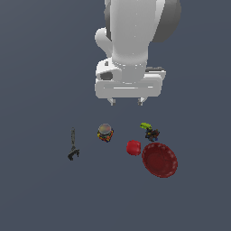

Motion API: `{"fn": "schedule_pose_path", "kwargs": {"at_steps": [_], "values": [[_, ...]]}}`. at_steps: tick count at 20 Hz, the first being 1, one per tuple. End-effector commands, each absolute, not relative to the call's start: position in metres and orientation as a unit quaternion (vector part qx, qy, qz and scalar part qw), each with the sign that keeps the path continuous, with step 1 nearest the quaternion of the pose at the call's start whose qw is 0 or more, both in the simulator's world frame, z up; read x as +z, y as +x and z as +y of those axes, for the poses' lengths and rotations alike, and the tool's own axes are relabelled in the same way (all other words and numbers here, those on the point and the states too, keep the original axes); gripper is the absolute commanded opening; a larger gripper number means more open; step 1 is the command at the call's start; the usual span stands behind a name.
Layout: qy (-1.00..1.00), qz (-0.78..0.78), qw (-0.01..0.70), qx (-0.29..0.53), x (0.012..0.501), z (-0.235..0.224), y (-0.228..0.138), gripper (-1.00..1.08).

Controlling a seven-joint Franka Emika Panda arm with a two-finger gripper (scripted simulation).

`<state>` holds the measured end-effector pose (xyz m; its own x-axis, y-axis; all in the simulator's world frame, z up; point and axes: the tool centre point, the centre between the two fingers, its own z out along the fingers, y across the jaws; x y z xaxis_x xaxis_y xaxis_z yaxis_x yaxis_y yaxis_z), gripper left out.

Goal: Pick up a designated object from a clutter of objects.

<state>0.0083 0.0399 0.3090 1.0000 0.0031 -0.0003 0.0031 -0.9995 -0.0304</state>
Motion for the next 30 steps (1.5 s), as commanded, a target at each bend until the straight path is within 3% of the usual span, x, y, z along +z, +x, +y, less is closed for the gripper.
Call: {"fn": "schedule_pose_path", "kwargs": {"at_steps": [1,12,30], "values": [[-1.000,-0.001,0.015,0.000,0.308,0.039,0.009,1.00],[-1.000,0.018,0.007,0.001,0.267,0.070,0.014,1.00],[-0.997,0.075,-0.002,-0.001,0.117,0.184,-0.011,1.00]]}}
